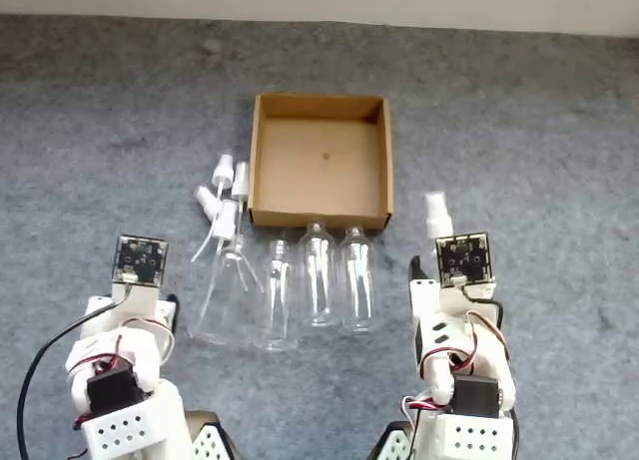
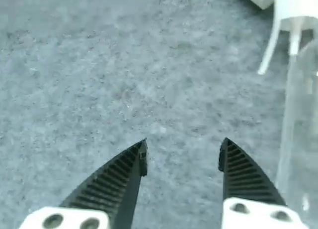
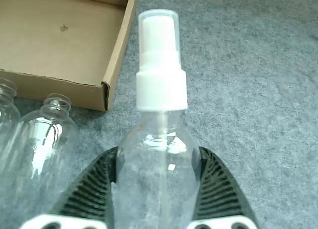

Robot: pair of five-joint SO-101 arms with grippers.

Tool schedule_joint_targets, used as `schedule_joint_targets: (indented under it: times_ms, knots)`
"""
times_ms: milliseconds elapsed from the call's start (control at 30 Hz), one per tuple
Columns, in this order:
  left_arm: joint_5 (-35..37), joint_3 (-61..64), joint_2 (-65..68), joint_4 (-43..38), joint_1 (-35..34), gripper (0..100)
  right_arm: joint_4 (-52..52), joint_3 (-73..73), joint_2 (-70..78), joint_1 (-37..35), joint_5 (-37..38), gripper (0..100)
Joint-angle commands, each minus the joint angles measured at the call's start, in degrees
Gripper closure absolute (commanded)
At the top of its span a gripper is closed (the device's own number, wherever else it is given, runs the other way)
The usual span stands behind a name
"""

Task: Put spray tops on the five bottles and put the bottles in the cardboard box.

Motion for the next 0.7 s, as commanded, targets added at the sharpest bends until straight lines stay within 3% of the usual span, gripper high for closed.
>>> schedule_joint_targets:
  times_ms: [0, 133, 267, 333, 467, 667]
  knots:
    - [-1.4, -1.6, -0.6, -1.3, -2.8, 78, 0.4, 6.0, -0.9, 0.4, -0.2, 99.5]
    - [-1.5, -9.6, -0.5, 4.4, -2.1, 78, 1.3, 5.4, -0.8, 0.4, -0.1, 99.5]
    - [-2.6, -16.7, -0.1, 11.4, 3.5, 78, 4.9, 0.0, -0.8, 0.3, -0.1, 99.5]
    - [-2.6, -17.5, 2.2, 10.6, 5.8, 78, 6.5, -3.6, -0.8, -1.1, -0.1, 99.5]
    - [-2.5, -24.4, 13.3, 9.0, 9.9, 79, 8.5, -10.4, -0.7, -6.6, -0.1, 99.5]
    - [3.9, -50.2, 38.1, 10.6, 15.7, 79, 8.6, -21.8, 10.6, -13.3, -0.5, 99.5]
